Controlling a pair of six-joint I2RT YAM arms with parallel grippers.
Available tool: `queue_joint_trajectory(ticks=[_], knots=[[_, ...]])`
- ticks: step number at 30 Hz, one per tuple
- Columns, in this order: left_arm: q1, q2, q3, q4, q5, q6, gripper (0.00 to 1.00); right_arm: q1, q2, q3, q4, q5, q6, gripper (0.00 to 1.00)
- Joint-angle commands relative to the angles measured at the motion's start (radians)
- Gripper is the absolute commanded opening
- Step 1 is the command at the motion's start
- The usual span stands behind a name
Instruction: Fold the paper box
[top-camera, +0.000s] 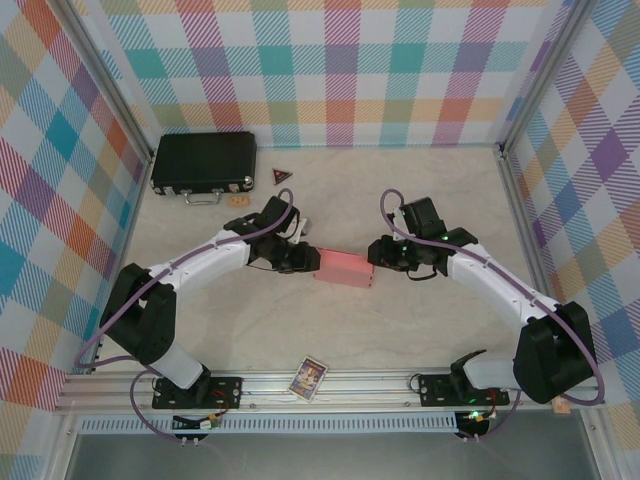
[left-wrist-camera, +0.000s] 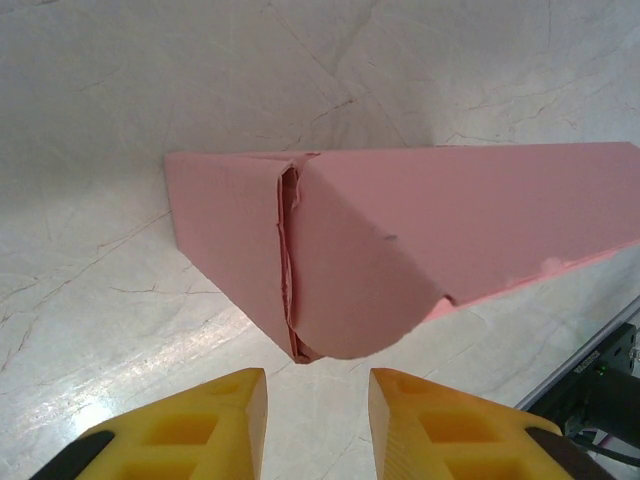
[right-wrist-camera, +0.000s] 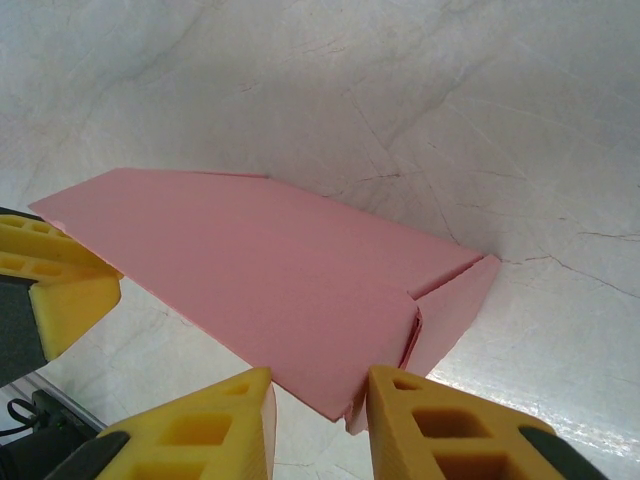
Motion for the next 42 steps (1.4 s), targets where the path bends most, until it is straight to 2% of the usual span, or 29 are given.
queue_joint_trajectory(ticks=[1, 7, 13, 18, 22, 29, 39, 42], knots=[[-0.005, -0.045, -0.02, 0.019, 0.025, -0.003, 0.32, 0.009, 0.013, -0.024, -0.036, 0.005, -0.025, 0.29], [0.003, -0.122, -0.021, 0.047, 0.035, -0.011, 0.35, 0.009, 0.016, -0.02, -0.041, 0.007, -0.028, 0.29], [0.039, -0.166, -0.01, 0.091, 0.039, -0.038, 0.51, 0.009, 0.018, -0.009, -0.047, 0.01, -0.031, 0.29], [0.056, -0.114, 0.034, 0.069, -0.023, -0.062, 0.6, 0.009, 0.02, -0.006, -0.048, 0.008, -0.034, 0.29], [0.056, -0.053, 0.082, 0.06, -0.023, -0.059, 0.63, 0.009, 0.02, -0.006, -0.05, 0.008, -0.037, 0.29], [0.056, 0.03, 0.137, 0.005, -0.041, -0.049, 0.62, 0.01, 0.025, -0.002, -0.048, 0.007, -0.037, 0.29], [0.056, 0.053, 0.105, 0.001, -0.009, -0.039, 0.44, 0.011, 0.034, -0.002, -0.042, 0.001, -0.038, 0.29], [0.056, 0.039, 0.081, 0.008, -0.009, -0.038, 0.43, 0.01, 0.037, -0.005, -0.04, -0.002, -0.037, 0.3]])
